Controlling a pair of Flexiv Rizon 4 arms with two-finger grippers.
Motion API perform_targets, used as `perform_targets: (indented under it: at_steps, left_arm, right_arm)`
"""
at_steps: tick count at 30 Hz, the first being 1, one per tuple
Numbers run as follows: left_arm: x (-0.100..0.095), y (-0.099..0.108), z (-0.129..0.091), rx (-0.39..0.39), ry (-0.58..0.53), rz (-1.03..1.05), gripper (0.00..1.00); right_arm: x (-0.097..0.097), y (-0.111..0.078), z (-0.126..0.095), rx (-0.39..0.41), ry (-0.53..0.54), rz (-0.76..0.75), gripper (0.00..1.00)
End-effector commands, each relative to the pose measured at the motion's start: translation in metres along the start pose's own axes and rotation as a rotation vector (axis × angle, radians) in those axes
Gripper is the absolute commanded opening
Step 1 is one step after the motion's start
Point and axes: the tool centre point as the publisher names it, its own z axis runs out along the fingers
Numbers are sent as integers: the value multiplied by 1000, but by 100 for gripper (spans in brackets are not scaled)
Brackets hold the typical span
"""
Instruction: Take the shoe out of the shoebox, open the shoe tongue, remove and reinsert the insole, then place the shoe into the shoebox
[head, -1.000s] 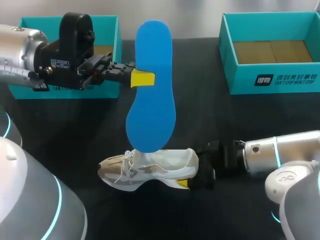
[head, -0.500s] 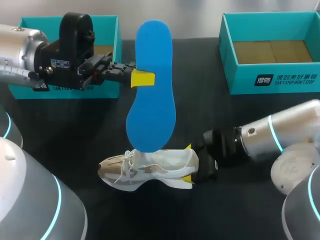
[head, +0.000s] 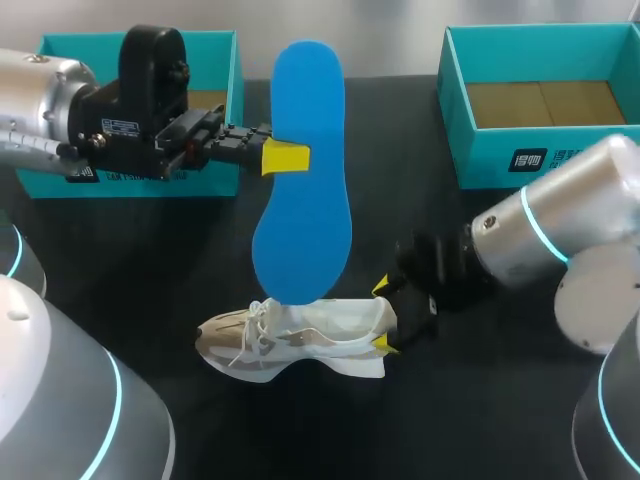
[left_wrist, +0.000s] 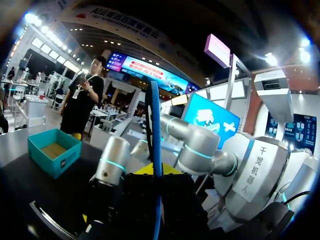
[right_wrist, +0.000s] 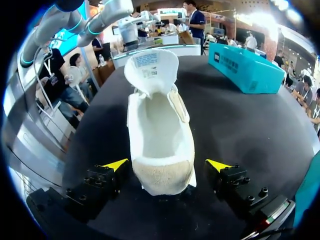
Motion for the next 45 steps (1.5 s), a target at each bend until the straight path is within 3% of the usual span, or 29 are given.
perform_targets:
  at_steps: [1, 12, 23, 45]
  left_arm:
    - [0, 0, 0, -2, 0, -1, 0]
    - [0, 0, 0, -2, 0, -1, 0]
    - [0, 0, 0, -2, 0, -1, 0]
    - [0, 0, 0, -2, 0, -1, 0]
  right_arm:
    - [4, 6, -12, 548, -9, 25, 100]
    - [2, 12, -24, 834, -10, 64, 100]
    - [6, 24, -28, 970, -30, 73, 100]
    - [7, 17, -28, 896, -80, 68, 100]
